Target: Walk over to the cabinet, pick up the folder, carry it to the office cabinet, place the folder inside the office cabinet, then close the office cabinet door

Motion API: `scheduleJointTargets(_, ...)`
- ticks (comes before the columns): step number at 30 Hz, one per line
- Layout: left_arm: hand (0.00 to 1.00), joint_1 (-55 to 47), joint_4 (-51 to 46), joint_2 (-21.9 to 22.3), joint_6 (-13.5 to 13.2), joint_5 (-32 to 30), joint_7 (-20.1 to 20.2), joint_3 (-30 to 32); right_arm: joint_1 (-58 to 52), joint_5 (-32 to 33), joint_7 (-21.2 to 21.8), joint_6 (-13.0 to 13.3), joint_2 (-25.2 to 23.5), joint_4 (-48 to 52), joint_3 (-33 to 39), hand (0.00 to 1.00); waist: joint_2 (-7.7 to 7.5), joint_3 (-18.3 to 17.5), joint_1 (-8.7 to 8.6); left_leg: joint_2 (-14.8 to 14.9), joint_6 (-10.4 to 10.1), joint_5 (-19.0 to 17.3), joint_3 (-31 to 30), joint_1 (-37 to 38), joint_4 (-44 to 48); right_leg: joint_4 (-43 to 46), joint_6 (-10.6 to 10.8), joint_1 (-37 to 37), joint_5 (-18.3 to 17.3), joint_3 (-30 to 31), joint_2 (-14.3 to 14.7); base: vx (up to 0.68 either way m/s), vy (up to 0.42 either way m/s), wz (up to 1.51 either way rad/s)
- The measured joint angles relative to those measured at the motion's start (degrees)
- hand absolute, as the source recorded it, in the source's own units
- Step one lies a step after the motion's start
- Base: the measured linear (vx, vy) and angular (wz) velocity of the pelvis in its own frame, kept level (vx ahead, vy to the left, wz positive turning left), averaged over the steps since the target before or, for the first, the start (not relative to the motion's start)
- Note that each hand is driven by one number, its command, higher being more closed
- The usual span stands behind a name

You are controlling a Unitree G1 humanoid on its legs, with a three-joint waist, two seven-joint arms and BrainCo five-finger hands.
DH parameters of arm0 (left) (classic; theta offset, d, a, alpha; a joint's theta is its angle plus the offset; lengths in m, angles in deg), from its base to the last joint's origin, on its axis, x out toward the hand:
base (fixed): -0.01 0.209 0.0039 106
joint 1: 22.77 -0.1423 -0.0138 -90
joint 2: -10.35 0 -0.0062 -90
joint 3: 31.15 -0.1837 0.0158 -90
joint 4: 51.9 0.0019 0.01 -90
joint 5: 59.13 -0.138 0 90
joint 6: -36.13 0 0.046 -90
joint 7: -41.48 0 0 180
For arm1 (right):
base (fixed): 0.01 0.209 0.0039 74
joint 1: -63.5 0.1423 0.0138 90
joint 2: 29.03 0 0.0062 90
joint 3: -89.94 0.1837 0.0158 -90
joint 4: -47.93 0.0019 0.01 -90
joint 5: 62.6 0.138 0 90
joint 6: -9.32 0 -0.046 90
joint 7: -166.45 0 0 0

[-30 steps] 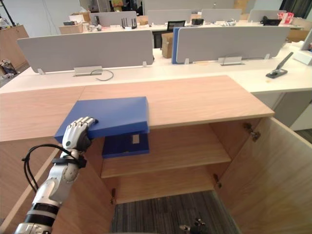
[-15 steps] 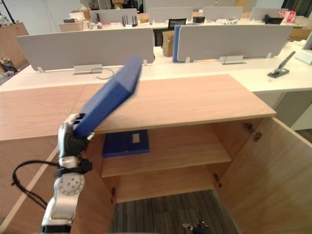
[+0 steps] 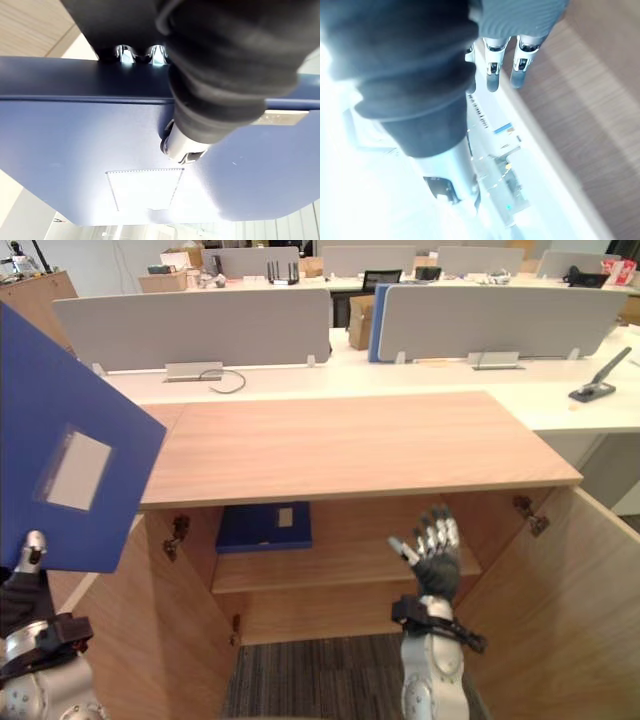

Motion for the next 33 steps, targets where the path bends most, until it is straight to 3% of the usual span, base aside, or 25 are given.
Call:
scheduleJointTargets(6, 1.0, 0.0, 0.0, 0.9, -0.1, 0.0, 1.6, 1.0, 7.6, 5.4, 6.4, 2.2, 2.2, 9.7, -5.1, 0.0, -0.77, -0.5, 0.38, -0.3, 0.1, 0.0, -0.6, 0.0, 0.0, 0.0, 0.0, 0.1, 0.0, 0.0, -0.2, -0.02, 0.011, 0.01)
scheduleJointTargets(10, 1.0, 0.1, 1.1, 0.8, 0.0, -0.5, 2.8, -0.2, 17.6, 7.3, 8.7, 2.6, 6.3, 8.7, -10.8, 0.0, -1.0, -0.6, 0.47, -0.7, 0.2, 0.3, -1.0, 0.0, -0.1, 0.0, 0.0, 0.2, 0.0, 0.1, -0.2, -0.04, 0.015, 0.04)
scheduleJointTargets(13, 1.0, 0.4, 3.0, -1.4, 0.4, -6.0, 3.1, -4.6, 32.0, 8.8, 10.1, 1.7, 9.6, -1.7, -17.0, 0.0, -1.09, -0.8, 0.94, -1.0, 0.2, 0.6, -1.2, 0.0, -0.3, 0.0, 0.0, 0.2, 0.2, 0.1, -0.2, -0.04, 0.019, 0.03)
scheduleJointTargets(18, 1.0, 2.1, 3.9, -5.1, 1.3, -15.5, 3.9, -11.1, 47.4, 12.6, 10.5, -1.6, 10.8, -17.5, -22.7, 0.0, -1.16, -0.8, 2.36, -1.1, 0.3, 1.2, -1.7, 0.2, -1.2, 0.0, 0.0, 0.2, 0.2, -0.4, -0.3, -0.01, 0.014, 0.06)
scheduleJointTargets(21, 1.0, 2.3, 4.0, -5.4, 1.3, -16.5, 4.1, -12.2, 55.2, 18.3, 10.4, -2.4, 12.4, -25.3, -22.8, 0.0, -1.1, -0.7, 2.84, -1.3, 0.4, 1.4, -1.9, 0.8, -1.5, 0.0, 0.0, 0.6, 0.2, -0.8, -0.4, 0.01, 0.028, 0.05)
scheduleJointTargets(26, 1.0, 2.3, 5.3, -7.6, 1.3, -16.3, 4.4, -13.8, 63.5, 22.5, 9.7, -2.5, 15.2, -32.6, -22.7, 0.0, -0.97, -0.5, 3.41, -1.5, 0.5, 2.2, -2.7, 1.0, -2.4, 0.0, 0.0, 0.8, 0.2, -1.2, -0.5, -0.03, 0.02, 0.07)
scheduleJointTargets(33, 1.0, 2.4, 6.2, -8.3, 1.3, -15.7, 4.4, -17.1, 70.2, 22.5, 7.0, -2.4, 15.0, -40.6, -22.7, 0.0, -0.97, 0.0, 3.63, -1.4, 0.4, 3.6, -3.1, 1.9, -4.5, 0.1, 0.0, 1.1, 0.2, -1.5, -0.4, -0.05, 0.01, 0.03)
